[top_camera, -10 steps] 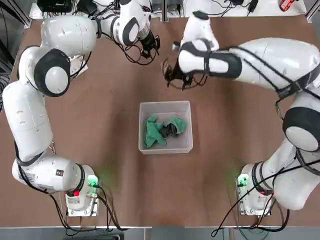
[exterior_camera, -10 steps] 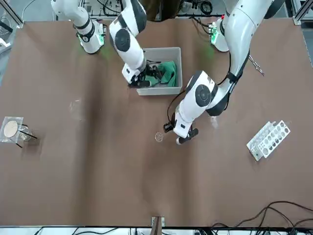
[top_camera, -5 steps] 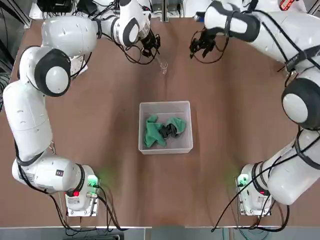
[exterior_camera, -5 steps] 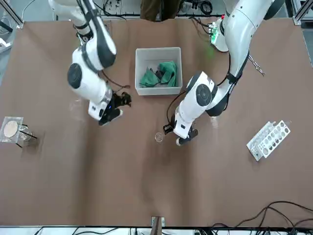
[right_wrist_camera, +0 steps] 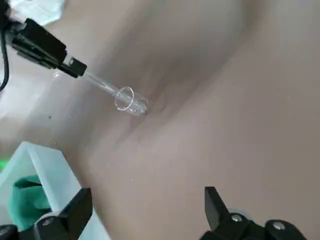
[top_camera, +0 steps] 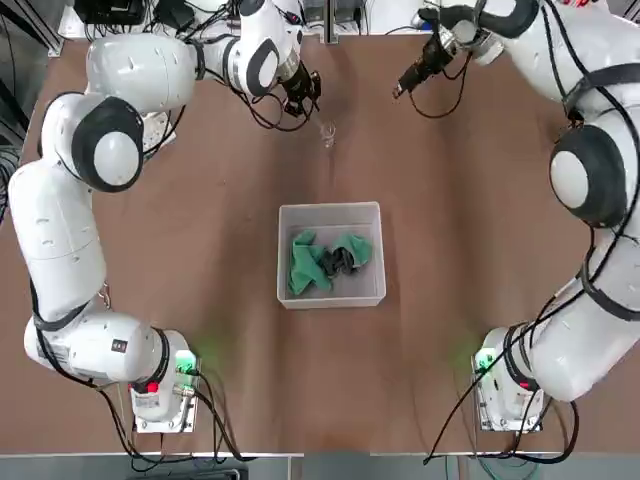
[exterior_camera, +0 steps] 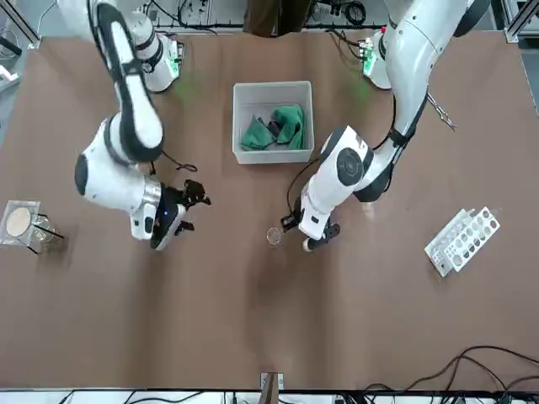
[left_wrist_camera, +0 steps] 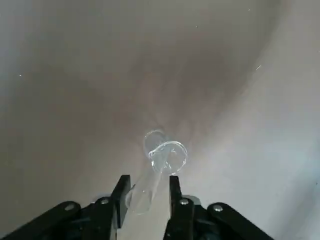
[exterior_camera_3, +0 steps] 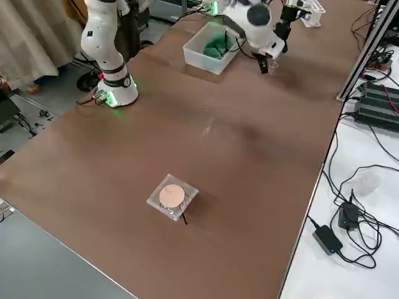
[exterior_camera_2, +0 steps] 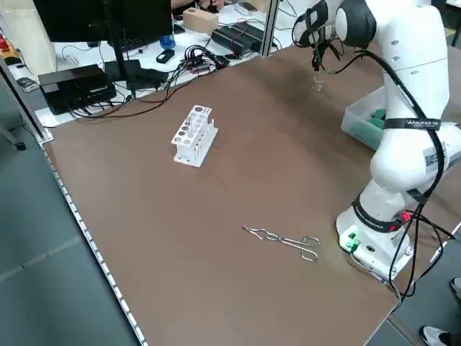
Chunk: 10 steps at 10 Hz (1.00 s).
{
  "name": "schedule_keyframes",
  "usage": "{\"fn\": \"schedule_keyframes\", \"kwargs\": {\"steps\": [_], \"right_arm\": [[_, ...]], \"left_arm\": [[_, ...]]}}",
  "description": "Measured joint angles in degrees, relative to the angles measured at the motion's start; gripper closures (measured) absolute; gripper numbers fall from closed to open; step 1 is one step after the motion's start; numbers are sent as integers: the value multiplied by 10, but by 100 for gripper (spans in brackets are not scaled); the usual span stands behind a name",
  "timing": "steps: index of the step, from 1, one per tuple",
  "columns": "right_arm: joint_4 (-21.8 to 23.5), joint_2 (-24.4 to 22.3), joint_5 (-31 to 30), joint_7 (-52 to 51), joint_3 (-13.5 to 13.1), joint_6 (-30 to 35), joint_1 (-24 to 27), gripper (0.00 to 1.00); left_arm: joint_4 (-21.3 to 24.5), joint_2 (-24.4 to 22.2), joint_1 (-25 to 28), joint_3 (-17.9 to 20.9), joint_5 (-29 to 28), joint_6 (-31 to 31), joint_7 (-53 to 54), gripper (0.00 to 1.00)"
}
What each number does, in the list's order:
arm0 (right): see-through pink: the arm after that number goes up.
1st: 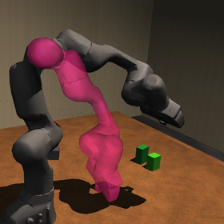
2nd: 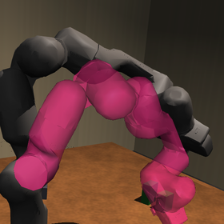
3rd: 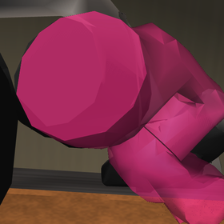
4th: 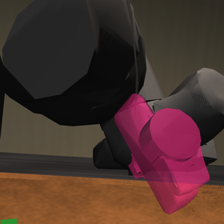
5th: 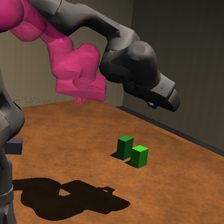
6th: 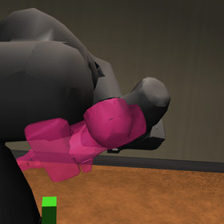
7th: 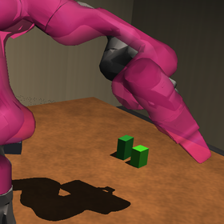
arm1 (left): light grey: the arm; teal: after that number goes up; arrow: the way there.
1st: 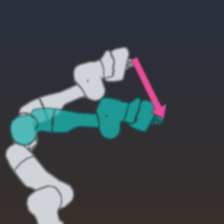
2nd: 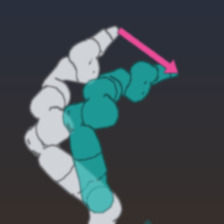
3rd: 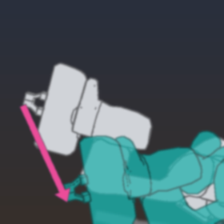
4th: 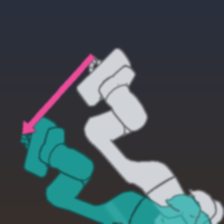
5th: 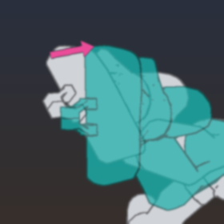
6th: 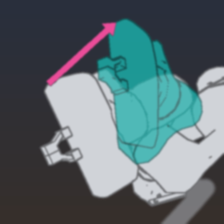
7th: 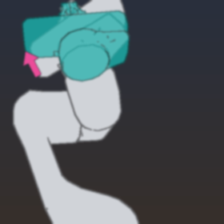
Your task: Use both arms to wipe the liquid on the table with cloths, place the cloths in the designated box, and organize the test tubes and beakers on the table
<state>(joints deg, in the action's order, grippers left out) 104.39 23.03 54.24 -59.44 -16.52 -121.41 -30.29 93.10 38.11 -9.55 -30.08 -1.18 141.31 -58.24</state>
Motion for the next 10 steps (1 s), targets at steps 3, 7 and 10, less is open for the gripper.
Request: {"fn": "schedule_keyframes", "kwargs": {"steps": [3, 7, 10], "right_arm": [[-26, 56, 115, -221, 1, 60, 34, 1], [-55, 129, 237, -480, 4, 118, 49, 1], [-59, 187, 324, -620, 7, 154, 50, 1]], "left_arm": [[0, 0, 0, 0, 0, 1, 0, 74], [-8, -3, 0, -1, 0, 6, 0, 79], [-16, -33, 0, -4, 0, 5, -15, 79]]}}
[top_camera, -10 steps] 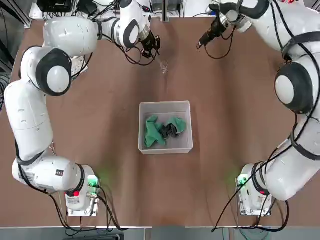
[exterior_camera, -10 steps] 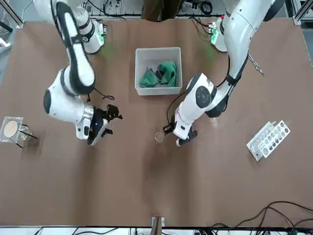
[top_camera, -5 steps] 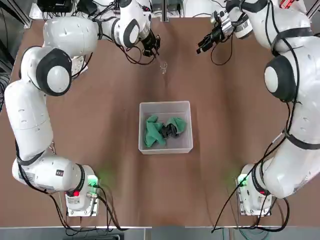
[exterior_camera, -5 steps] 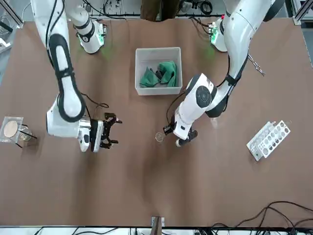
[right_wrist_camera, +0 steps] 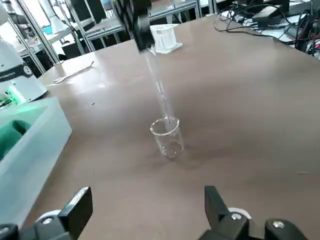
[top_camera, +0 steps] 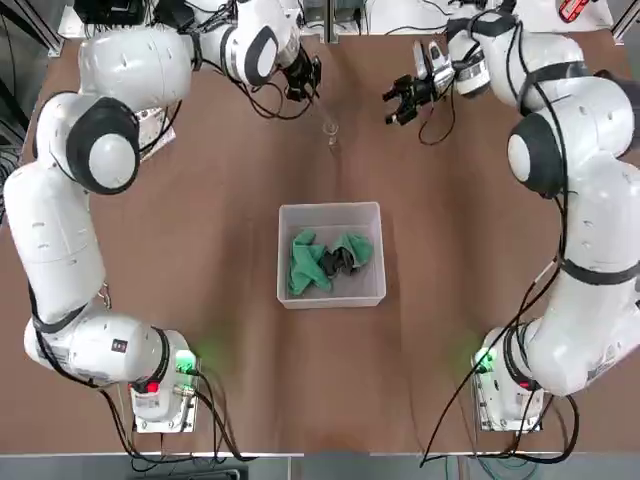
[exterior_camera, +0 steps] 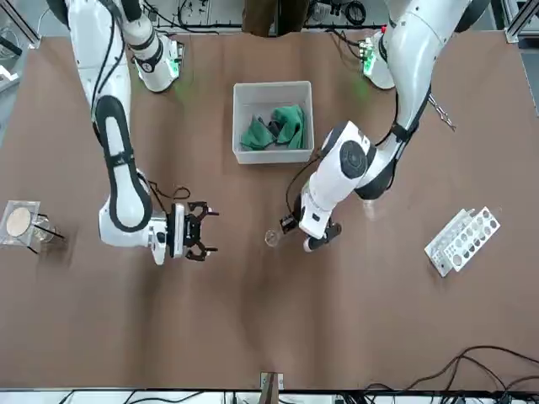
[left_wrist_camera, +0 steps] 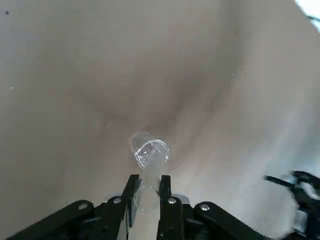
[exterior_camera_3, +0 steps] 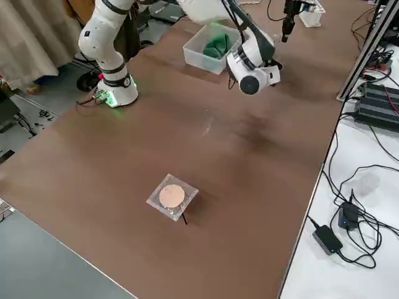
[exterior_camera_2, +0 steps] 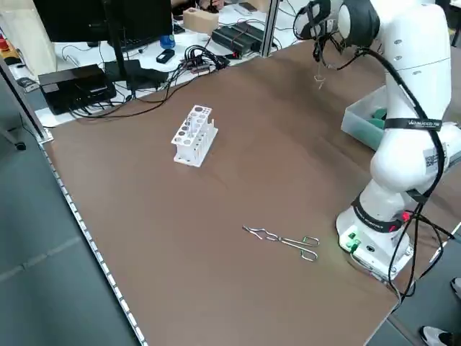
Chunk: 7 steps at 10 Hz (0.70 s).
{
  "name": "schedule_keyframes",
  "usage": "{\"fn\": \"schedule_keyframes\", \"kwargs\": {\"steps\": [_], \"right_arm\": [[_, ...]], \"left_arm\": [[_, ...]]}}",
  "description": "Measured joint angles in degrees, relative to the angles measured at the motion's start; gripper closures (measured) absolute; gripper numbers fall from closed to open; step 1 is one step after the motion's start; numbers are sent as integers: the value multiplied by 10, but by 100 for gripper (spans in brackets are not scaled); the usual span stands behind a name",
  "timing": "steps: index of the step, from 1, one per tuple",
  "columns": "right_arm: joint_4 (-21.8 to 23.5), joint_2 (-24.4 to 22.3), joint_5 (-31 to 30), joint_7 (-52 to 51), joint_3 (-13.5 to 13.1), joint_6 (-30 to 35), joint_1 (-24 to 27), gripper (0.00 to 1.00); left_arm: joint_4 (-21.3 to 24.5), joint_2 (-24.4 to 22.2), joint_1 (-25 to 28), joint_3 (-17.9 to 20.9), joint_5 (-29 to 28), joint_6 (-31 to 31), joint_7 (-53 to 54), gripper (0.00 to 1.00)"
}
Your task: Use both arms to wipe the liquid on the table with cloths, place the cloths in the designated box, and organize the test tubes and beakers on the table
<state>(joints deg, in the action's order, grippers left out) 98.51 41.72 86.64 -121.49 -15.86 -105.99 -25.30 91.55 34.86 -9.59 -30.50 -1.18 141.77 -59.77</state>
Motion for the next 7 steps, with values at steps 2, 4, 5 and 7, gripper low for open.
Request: {"fn": "schedule_keyframes", "kwargs": {"steps": [2, 4, 5, 7], "right_arm": [[-9, 59, 73, -90, 12, 30, 0, 1], [-38, 105, 99, -135, 56, 33, -1, 1], [-52, 122, 125, -160, 72, 31, -7, 1], [-91, 153, 170, -197, 79, 12, -32, 1]], "left_arm": [[0, -42, -3, -1, 0, -42, -15, 79], [0, -87, 0, 3, 0, -104, -18, 79], [0, -107, 5, 10, 0, -132, -18, 79], [1, -135, 10, 49, 0, -193, -7, 79]]}}
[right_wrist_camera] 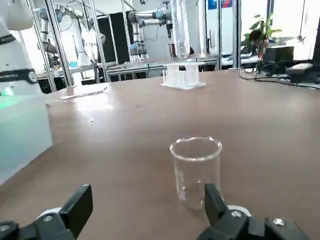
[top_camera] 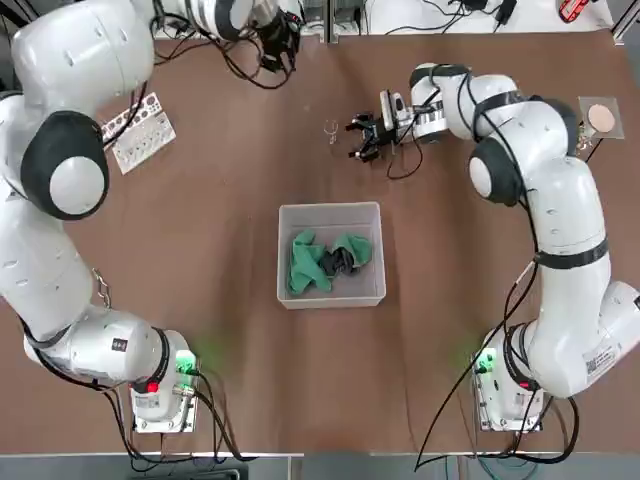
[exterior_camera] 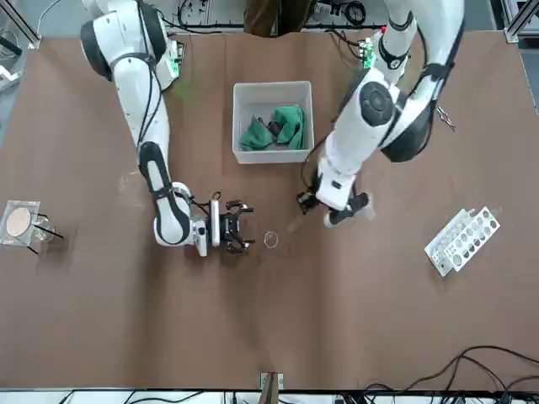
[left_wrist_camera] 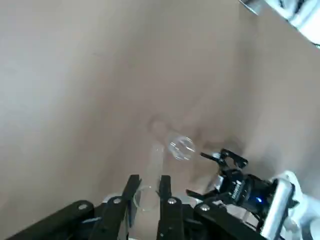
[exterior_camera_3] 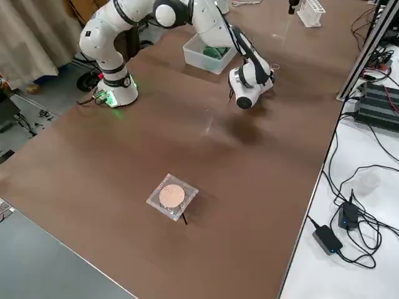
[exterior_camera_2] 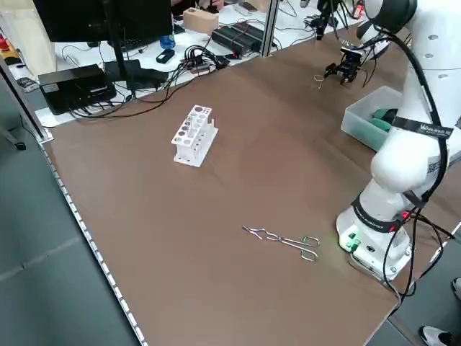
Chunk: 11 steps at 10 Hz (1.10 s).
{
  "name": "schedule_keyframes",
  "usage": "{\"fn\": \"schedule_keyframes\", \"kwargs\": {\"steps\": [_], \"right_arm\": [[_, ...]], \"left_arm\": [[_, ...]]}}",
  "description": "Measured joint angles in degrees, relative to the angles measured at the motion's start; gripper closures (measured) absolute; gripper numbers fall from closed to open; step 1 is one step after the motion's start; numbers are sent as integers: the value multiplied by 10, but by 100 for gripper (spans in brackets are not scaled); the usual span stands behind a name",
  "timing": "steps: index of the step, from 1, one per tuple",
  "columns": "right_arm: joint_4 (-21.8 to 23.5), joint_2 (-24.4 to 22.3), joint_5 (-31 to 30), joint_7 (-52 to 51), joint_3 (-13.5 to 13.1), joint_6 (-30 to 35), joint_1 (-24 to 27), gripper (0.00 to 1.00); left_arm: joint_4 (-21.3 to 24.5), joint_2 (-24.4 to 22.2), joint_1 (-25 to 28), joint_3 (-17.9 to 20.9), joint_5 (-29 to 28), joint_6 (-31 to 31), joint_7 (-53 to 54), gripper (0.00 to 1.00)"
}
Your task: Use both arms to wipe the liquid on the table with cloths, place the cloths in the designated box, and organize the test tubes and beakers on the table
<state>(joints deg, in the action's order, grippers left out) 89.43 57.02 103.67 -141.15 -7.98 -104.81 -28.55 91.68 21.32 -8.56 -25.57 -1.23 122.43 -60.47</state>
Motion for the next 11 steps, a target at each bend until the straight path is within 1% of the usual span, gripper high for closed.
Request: {"fn": "schedule_keyframes", "kwargs": {"steps": [2, 4, 6, 8, 11], "right_arm": [[-35, 19, 11, -4, 0, -30, -15, 1], [-51, 28, 13, -10, 0, -40, -15, 1], [-61, 34, 14, -11, 1, -53, -21, 1], [-68, 35, 26, -11, 2, -70, -32, 1], [-72, 35, 67, -10, 2, -101, -68, 1]], "left_arm": [[1, -20, 3, 62, -1, -57, 15, 79], [3, -36, 8, 126, -1, -96, 52, 79], [8, -51, 13, 194, -2, -118, 79, 79], [27, -67, 17, 261, -12, -127, 113, 79], [44, -71, 18, 346, -26, -126, 147, 79]]}}
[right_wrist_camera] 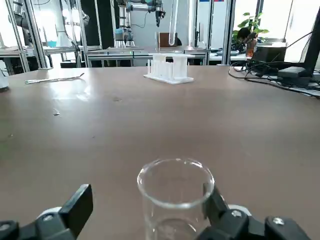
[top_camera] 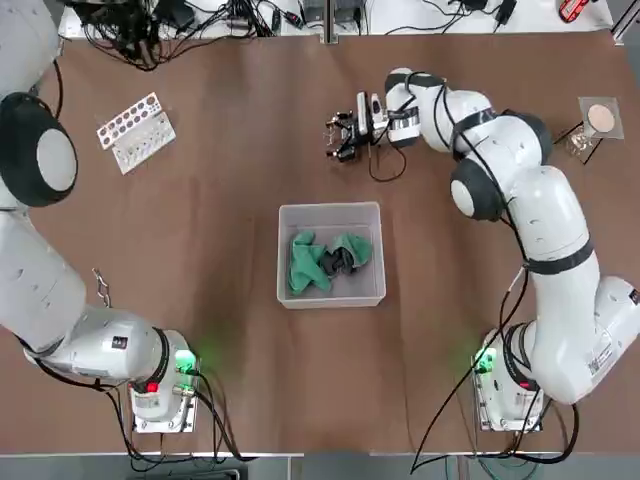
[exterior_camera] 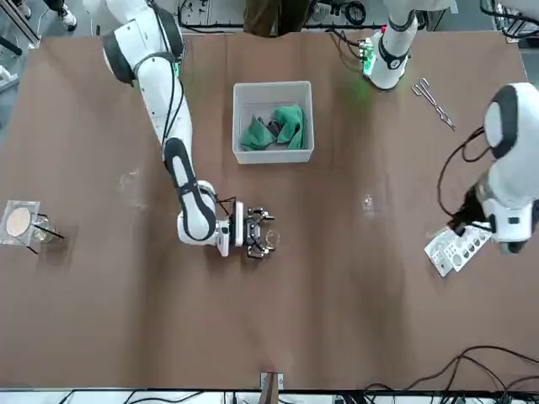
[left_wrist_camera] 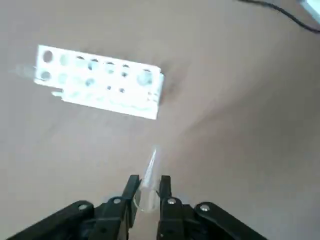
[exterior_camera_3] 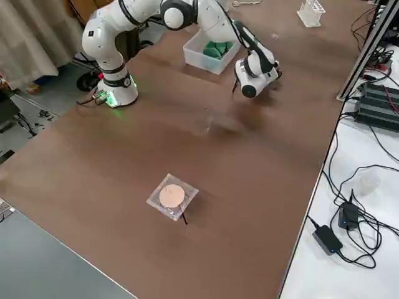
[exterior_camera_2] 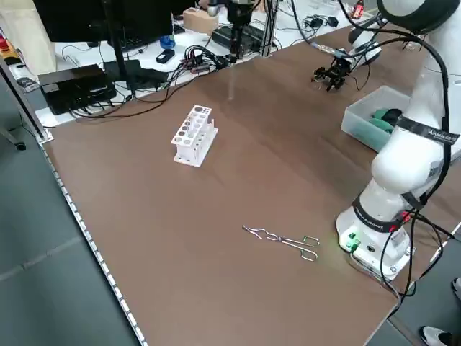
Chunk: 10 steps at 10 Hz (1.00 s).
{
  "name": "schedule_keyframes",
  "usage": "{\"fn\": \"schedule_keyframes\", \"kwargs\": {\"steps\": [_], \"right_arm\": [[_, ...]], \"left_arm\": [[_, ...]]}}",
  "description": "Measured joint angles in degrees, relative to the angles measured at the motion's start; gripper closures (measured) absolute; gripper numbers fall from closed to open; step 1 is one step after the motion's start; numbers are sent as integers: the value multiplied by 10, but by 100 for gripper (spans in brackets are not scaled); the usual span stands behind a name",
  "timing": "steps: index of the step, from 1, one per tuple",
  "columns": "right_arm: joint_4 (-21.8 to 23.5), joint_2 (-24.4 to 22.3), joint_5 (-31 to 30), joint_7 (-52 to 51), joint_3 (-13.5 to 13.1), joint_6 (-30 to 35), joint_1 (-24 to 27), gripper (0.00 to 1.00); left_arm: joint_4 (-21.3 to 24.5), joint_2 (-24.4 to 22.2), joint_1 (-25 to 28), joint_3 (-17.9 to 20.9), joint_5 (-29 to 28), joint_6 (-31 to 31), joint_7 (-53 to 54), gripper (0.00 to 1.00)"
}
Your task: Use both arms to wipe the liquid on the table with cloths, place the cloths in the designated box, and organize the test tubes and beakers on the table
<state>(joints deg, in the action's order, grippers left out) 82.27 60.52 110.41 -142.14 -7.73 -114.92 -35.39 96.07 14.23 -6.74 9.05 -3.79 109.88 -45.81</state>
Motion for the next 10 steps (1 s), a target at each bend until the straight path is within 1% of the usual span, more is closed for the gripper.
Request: {"fn": "schedule_keyframes", "kwargs": {"steps": [2, 3, 4, 5, 7, 10], "right_arm": [[0, 0, 5, 1, 0, -3, -8, 1], [0, 0, 6, 1, -1, -4, -8, 4], [0, 0, 8, 1, -2, -4, -7, 10], [-1, 0, 9, 1, -2, -4, -7, 15], [-2, 0, 9, 2, -2, -5, -7, 51], [-3, 0, 10, 3, -4, -7, -4, 51]], "left_arm": [[1, -6, 5, 63, -1, 4, 54, 79], [2, -10, 12, 89, -1, 12, 74, 79], [8, -12, 15, 107, -1, 24, 90, 79], [24, -12, 15, 121, -1, 41, 106, 79], [60, -11, 15, 130, -1, 75, 116, 79], [79, -11, 16, 131, -1, 82, 116, 79]]}}
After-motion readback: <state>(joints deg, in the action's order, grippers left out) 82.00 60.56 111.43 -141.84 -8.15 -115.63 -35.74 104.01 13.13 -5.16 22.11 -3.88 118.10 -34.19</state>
